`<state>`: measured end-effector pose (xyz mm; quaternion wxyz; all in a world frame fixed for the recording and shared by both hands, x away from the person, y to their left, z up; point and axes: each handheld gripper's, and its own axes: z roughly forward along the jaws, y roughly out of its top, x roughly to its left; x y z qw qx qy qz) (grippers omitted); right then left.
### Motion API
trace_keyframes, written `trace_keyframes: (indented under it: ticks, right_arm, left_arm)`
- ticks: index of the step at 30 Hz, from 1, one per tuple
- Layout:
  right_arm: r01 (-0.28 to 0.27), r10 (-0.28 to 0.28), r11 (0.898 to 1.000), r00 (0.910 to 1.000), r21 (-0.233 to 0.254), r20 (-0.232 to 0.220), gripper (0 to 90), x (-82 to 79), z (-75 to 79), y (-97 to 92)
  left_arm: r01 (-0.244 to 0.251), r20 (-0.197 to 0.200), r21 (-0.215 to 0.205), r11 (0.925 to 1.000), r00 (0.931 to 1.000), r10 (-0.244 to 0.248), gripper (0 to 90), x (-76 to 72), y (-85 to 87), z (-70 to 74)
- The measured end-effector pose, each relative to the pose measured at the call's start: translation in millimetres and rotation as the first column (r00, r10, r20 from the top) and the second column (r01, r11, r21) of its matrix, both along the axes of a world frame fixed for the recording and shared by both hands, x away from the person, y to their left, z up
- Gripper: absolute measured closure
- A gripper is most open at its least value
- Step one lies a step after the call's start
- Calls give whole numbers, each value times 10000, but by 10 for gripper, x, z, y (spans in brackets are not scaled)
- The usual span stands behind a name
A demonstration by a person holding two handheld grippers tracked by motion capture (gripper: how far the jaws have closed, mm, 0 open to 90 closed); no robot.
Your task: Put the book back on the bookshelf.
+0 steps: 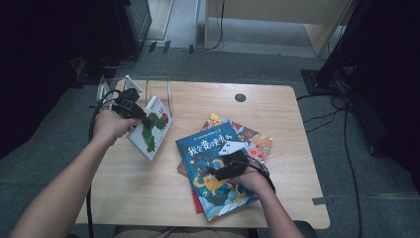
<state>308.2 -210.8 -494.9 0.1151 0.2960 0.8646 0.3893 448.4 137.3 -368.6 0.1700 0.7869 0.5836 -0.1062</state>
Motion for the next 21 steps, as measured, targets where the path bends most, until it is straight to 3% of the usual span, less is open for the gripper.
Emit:
trace_keyframes:
  ticks: [5, 10, 21]
  right_arm:
    - [3, -3, 10000, 10000, 0, 2, 160, 0, 0, 0]
    - [2, -2, 10000, 10000, -10, 6, 160, -1, 0, 1]
    - [0, 0, 10000, 10000, -10, 7, 160, 0, 0, 1]
  left_arm:
    - [-263, 1, 133, 9996, 9997, 263, 771, -8, 55, 10]
    - [-678, -33, -107, 9976, 9977, 678, 771, 18, 97, 4]
    - [-1782, 228, -582, 9823, 9835, 1797, 771, 146, 44, -83]
